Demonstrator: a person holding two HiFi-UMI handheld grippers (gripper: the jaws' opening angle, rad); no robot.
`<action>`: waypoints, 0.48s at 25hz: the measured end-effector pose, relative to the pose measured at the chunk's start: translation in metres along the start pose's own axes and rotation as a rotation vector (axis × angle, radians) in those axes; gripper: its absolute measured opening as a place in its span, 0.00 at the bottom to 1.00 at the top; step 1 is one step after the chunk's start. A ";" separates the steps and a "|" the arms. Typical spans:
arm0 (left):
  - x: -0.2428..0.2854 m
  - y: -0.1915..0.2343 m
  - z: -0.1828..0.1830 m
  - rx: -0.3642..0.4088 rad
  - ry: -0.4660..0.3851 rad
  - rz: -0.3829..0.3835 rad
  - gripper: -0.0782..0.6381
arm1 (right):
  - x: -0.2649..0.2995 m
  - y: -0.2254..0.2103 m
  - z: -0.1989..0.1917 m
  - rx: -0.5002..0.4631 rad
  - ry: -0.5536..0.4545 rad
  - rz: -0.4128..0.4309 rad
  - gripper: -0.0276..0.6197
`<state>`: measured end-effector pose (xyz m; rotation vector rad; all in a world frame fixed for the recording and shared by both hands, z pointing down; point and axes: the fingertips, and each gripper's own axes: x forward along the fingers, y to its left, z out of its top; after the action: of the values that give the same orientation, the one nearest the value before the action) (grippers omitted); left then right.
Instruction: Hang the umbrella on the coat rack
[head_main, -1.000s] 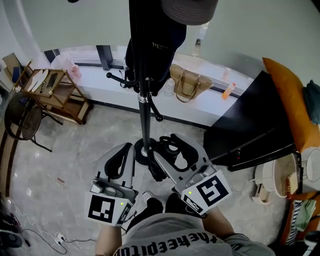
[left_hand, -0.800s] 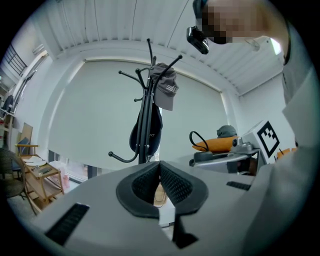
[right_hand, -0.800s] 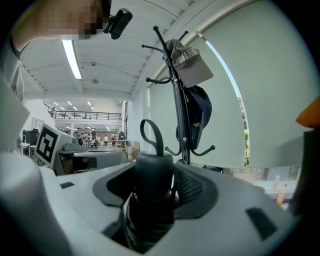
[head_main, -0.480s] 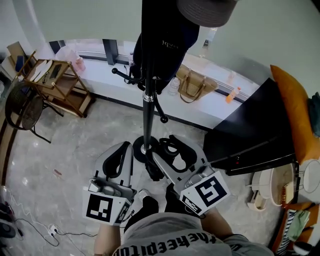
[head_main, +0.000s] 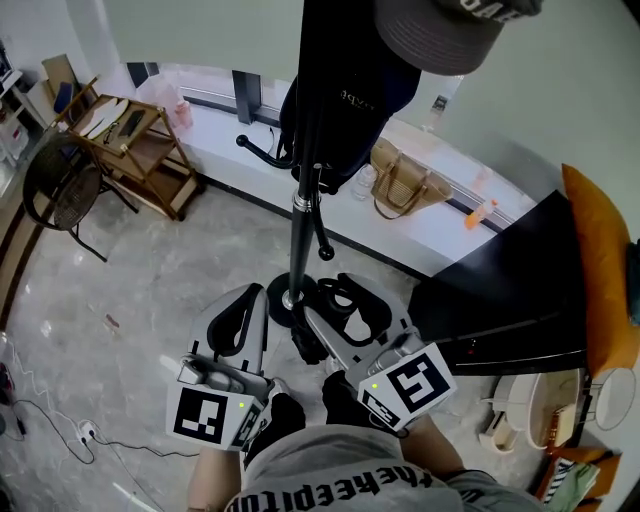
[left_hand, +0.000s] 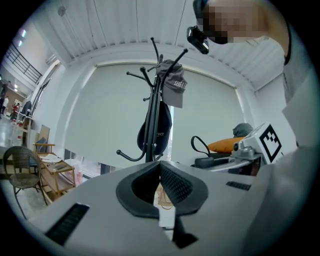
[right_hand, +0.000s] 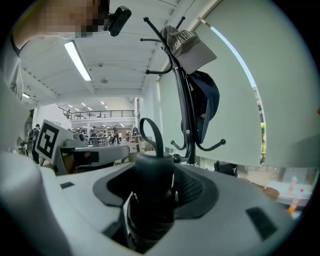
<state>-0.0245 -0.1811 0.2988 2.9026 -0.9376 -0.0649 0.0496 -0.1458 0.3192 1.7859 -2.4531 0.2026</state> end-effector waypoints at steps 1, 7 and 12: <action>0.001 -0.001 0.000 -0.001 -0.001 0.012 0.13 | 0.000 -0.002 0.000 -0.002 0.003 0.011 0.41; 0.005 -0.003 -0.005 -0.012 0.001 0.082 0.13 | 0.004 -0.009 -0.006 -0.009 0.026 0.078 0.41; 0.006 -0.004 -0.008 -0.015 0.007 0.141 0.13 | 0.008 -0.015 -0.013 -0.012 0.048 0.132 0.41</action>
<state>-0.0166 -0.1802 0.3067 2.8116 -1.1316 -0.0511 0.0617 -0.1561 0.3336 1.5965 -2.5345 0.2381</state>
